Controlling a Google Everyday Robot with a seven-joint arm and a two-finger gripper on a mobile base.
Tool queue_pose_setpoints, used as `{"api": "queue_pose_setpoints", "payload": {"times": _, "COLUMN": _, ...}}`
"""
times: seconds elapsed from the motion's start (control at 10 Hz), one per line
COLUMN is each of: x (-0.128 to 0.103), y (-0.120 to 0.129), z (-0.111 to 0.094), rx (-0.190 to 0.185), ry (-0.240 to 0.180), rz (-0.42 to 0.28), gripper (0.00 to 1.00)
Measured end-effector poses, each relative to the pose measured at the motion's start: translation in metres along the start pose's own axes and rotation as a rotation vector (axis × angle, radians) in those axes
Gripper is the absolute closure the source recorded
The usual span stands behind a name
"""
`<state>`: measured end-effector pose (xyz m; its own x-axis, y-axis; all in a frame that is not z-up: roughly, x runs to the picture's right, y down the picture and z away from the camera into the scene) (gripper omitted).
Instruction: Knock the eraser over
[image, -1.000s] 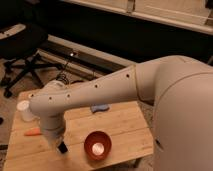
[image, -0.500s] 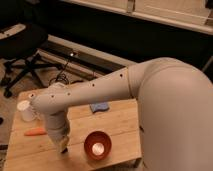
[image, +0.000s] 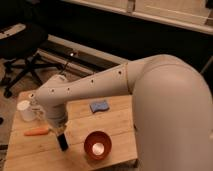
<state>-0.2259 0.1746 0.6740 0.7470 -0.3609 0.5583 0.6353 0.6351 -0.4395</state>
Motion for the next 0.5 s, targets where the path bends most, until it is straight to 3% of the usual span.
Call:
{"api": "queue_pose_setpoints", "payload": {"times": 0.1, "x": 0.020, "y": -0.017, "z": -0.013, "rx": 0.102, "ry": 0.047, "rz": 0.075, "gripper": 1.00}}
{"api": "queue_pose_setpoints", "payload": {"times": 0.3, "x": 0.070, "y": -0.021, "z": -0.047, "rx": 0.262, "ry": 0.139, "rz": 0.250, "gripper": 0.95}}
{"api": "queue_pose_setpoints", "payload": {"times": 0.5, "x": 0.094, "y": -0.019, "z": -0.066, "rx": 0.339, "ry": 0.177, "rz": 0.334, "gripper": 0.89}}
